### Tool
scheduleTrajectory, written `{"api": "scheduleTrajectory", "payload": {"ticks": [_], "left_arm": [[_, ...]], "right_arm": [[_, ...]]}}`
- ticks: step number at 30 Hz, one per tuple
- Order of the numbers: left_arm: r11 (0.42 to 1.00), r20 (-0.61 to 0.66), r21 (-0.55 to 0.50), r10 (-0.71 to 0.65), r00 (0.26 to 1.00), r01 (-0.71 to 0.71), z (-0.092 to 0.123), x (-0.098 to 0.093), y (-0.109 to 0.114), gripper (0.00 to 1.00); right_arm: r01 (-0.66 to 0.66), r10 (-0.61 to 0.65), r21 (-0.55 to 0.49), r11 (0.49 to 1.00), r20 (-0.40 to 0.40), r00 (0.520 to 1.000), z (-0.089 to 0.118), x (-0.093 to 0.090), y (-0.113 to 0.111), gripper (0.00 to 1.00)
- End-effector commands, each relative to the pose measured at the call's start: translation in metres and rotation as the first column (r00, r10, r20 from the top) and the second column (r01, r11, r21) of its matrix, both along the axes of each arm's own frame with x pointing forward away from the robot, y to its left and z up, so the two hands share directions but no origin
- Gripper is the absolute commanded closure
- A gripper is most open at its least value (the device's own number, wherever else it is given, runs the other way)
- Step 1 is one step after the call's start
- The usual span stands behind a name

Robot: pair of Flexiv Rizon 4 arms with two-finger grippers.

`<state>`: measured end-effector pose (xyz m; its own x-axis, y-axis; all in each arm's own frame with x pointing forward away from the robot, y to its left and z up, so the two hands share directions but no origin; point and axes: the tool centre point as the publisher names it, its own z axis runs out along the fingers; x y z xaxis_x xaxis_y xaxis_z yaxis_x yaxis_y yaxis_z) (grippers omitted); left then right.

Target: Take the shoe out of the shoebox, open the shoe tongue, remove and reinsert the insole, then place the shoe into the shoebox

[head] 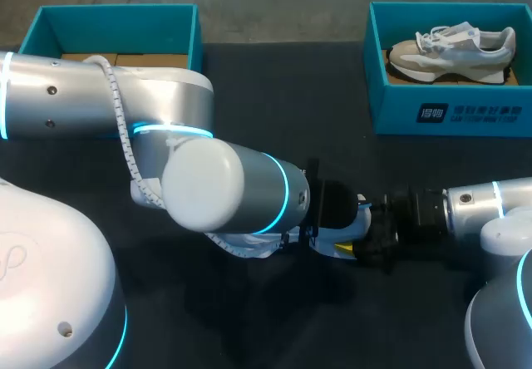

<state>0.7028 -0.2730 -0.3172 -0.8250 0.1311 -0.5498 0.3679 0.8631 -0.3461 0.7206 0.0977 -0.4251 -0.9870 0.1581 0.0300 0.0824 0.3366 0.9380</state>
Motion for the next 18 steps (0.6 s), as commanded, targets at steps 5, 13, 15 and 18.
{"api": "scheduleTrajectory", "payload": {"ticks": [5,13,15,18], "left_arm": [[0.996,-0.057,-0.078,-0.052,0.997,0.048,0.016,0.004,0.0,1.0],[0.986,-0.11,-0.156,-0.072,0.991,0.054,0.032,0.005,-0.011,1.0],[0.984,-0.124,-0.171,-0.07,0.99,0.048,0.036,0.007,-0.014,1.0],[0.979,-0.145,-0.196,-0.081,0.986,0.052,0.043,0.009,-0.02,1.0]], "right_arm": [[0.001,-0.001,-0.003,1.0,0.0,1.0,-0.001,0.0,0.001,1.0],[0.001,-0.001,-0.003,1.0,0.0,1.0,-0.001,0.0,0.001,1.0],[0.001,-0.001,-0.003,1.0,0.0,1.0,-0.001,0.0,0.001,1.0],[0.001,-0.001,-0.003,1.0,0.0,1.0,-0.001,0.0,0.001,1.0]]}}
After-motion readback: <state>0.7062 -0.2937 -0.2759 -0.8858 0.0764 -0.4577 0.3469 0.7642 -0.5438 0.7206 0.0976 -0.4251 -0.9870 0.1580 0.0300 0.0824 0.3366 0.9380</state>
